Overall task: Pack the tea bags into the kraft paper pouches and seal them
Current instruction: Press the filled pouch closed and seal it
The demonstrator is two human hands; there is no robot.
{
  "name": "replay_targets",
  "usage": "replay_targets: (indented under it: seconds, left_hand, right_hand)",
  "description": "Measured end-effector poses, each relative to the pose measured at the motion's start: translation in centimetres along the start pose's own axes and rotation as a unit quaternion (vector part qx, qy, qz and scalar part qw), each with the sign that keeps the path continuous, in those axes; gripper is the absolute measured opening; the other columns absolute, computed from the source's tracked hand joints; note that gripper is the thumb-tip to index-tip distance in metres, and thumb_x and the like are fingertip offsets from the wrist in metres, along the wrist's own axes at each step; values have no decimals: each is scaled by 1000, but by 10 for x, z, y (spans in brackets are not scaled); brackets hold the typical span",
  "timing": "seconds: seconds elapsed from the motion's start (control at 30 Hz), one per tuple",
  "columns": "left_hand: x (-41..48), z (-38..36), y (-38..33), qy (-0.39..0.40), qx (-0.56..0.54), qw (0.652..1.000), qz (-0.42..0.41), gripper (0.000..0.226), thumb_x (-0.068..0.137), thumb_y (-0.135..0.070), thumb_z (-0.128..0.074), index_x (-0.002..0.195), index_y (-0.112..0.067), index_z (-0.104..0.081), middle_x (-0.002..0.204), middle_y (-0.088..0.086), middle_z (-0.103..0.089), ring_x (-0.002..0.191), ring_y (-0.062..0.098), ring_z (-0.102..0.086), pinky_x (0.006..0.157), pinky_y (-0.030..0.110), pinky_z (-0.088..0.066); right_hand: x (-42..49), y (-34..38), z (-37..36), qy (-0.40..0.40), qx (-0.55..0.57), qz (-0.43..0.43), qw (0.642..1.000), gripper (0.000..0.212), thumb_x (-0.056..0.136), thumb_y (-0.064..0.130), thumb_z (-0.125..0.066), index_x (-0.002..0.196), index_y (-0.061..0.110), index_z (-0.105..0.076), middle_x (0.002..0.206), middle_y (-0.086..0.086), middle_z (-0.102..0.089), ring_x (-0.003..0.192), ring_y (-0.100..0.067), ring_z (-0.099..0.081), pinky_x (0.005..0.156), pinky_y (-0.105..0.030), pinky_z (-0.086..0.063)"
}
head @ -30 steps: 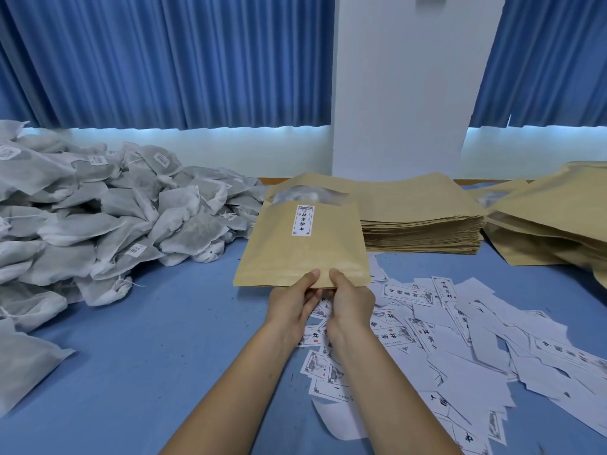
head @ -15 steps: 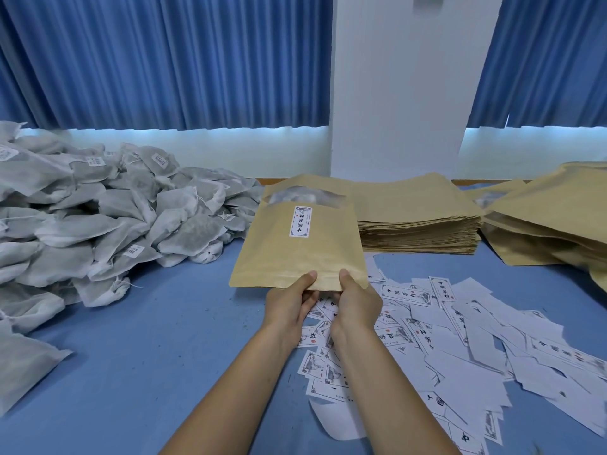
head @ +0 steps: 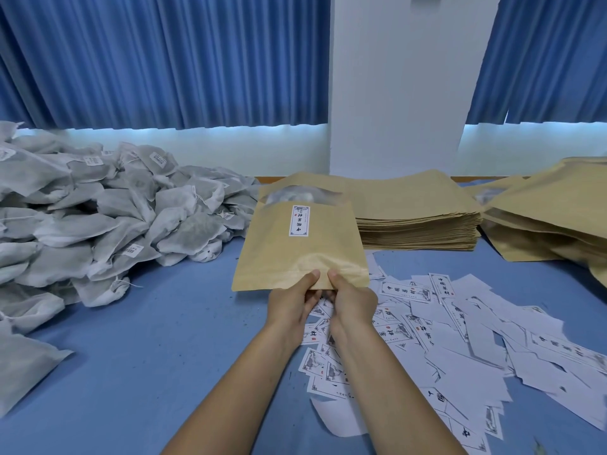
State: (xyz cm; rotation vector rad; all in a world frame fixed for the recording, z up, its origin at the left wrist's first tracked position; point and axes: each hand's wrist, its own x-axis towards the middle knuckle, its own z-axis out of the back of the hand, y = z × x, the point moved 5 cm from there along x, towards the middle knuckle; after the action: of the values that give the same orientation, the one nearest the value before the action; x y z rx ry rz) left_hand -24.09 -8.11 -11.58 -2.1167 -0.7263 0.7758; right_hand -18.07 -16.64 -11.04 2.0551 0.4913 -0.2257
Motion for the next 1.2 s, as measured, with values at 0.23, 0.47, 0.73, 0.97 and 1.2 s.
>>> replay_targets:
  seconds: [0.23, 0.47, 0.73, 0.97, 1.2]
  left_hand:
    - [0, 0, -4, -3, -9, 1000, -15, 8, 82, 2, -68, 88, 3, -63, 81, 12, -67, 70, 19, -66, 62, 22, -56]
    - [-3, -3, -4, -6, -59, 998, -7, 4, 90, -8, -64, 92, -5, -63, 83, 3, -71, 73, 11, -68, 59, 18, -54]
    - [-2, 4, -7, -53, -86, 994, -34, 6, 91, -11, -63, 95, -7, -61, 98, 5, -68, 87, 13, -66, 61, 17, -54]
    - [-8, -14, 10, 34, -18, 999, 15, 24, 82, -4, -72, 99, 11, -66, 93, 18, -69, 77, 21, -63, 75, 26, -59]
    - [-8, -11, 6, -1, -84, 996, -7, 11, 83, 7, -64, 93, 10, -65, 99, 22, -69, 81, 25, -68, 86, 33, -54]
  right_hand:
    - [-5, -3, -6, 22, 32, -15, 999, 6, 86, 5, -67, 91, 4, -63, 82, -7, -67, 66, -20, -62, 51, -24, -51]
    - [-3, 5, -1, -1, 59, -1, 998, 10, 86, 2, -66, 81, 9, -63, 80, -4, -66, 69, -18, -63, 62, -27, -55]
    - [1, 10, 2, 5, 16, 4, 1000, 14, 83, 2, -70, 71, 6, -65, 73, -5, -66, 67, -18, -62, 63, -26, -53]
    - [-2, 7, -1, 14, -56, 45, 997, 28, 82, 3, -71, 61, 3, -52, 56, -6, -53, 44, -13, -49, 46, -20, -42]
    - [-8, 2, -9, 24, -65, 92, 993, 23, 82, 4, -69, 64, 4, -54, 65, -10, -54, 62, -21, -50, 64, -33, -43]
